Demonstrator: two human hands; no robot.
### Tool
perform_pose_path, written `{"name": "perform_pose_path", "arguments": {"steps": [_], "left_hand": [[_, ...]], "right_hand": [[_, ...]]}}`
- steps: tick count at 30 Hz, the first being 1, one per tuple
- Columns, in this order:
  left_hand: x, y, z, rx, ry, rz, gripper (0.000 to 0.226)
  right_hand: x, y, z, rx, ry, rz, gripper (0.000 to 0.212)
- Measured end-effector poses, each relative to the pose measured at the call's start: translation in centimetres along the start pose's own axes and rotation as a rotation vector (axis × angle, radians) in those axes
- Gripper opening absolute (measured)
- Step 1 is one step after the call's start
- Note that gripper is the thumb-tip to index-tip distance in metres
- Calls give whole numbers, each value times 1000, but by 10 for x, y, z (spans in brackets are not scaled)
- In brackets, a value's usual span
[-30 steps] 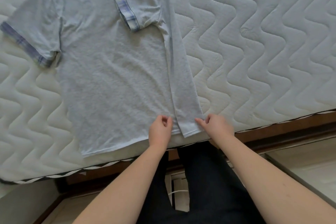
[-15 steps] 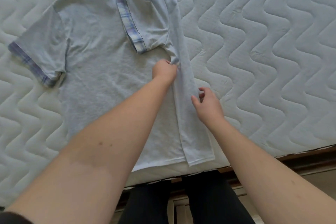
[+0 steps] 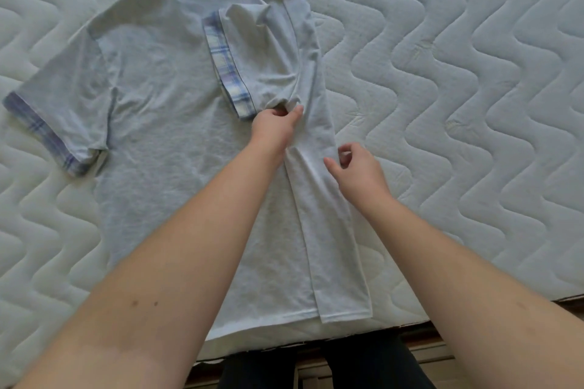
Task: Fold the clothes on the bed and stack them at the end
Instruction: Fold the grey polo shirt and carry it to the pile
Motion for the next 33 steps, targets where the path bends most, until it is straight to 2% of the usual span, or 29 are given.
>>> {"name": "perform_pose_path", "arguments": {"steps": [3, 5, 8, 11, 13, 15, 16, 18, 20, 21, 23, 24, 26, 27, 28, 31, 33], "left_hand": [[5, 0, -10, -175, 3, 287, 50], [5, 2, -15, -209, -12, 382, 45], [-6, 9, -24, -65, 32, 393, 35], [-21, 18, -28, 64, 118, 434, 35], [-22, 19, -29, 68, 124, 495, 42], [-22, 19, -28, 64, 120, 487, 37], [-22, 19, -27, 59, 114, 413, 29], [-26, 25, -23, 25, 91, 91, 21], [-36, 36, -16, 4, 92, -295, 44], [-46, 47, -13, 73, 145, -464, 51], [-67, 85, 5, 388, 340, -715, 53], [-74, 104, 16, 550, 417, -768, 50], [-79, 133, 13, 744, 390, -807, 34], [-75, 143, -2, 754, 332, -860, 26], [-69, 153, -20, 719, 291, -943, 33], [-48, 177, -72, 491, 246, -1280, 77], [-41, 188, -96, 355, 256, -1480, 80]], "right_hand": [[-6, -13, -16, 15, 12, -59, 42], [-7, -17, -25, 45, 14, -31, 33], [-10, -17, -35, 107, 5, 36, 17], [-11, -16, -38, 139, 9, 56, 18], [-14, -19, -38, 122, 45, 54, 20], [-18, -26, -39, 87, 94, 23, 29], [-20, -32, -41, 65, 110, 2, 34], [-21, -46, -48, 7, 122, -30, 37], [-23, -62, -57, -47, 123, -33, 38], [-25, -68, -62, -67, 126, -36, 40], [-32, -81, -73, -104, 137, -51, 44], [-35, -87, -78, -120, 137, -56, 46], [-41, -96, -90, -129, 128, -49, 48], [-42, -99, -97, -118, 126, -35, 47], [-44, -101, -103, -96, 127, -19, 46], [-45, -101, -118, -2, 112, 0, 42], [-43, -100, -124, 30, 86, 1, 45]]}}
Point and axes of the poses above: each hand's wrist, its own z-axis away from the middle knuckle, its own x-axis out of the palm, y = z × x, the point moved 8 cm from there along -z, towards the middle knuckle, and after that the axes turned 10 degrees about -y, right-handed, at the moved point
